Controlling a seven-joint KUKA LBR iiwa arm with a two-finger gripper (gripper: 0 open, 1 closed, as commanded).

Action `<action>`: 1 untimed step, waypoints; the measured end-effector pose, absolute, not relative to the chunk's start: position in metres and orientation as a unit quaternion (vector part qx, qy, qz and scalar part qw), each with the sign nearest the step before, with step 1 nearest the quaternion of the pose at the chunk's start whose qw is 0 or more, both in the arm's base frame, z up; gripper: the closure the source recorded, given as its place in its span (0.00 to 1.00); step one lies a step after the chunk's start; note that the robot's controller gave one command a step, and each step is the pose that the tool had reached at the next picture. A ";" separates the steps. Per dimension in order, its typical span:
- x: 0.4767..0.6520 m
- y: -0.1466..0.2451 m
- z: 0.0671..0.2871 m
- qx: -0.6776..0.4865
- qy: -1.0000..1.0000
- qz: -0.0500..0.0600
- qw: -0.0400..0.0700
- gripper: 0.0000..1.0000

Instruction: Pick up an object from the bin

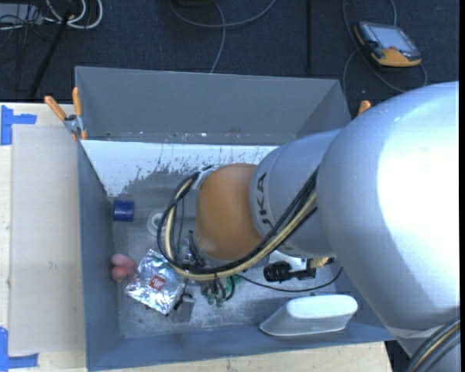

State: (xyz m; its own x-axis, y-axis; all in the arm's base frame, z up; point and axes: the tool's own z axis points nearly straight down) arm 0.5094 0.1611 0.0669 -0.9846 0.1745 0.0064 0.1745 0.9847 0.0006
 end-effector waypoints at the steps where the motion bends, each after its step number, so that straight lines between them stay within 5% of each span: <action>1: 0.476 0.201 0.100 -0.004 -1.000 0.000 0.001 0.00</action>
Offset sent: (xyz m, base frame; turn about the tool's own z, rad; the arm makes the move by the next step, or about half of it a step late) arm -0.0328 0.0393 0.0331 -0.1659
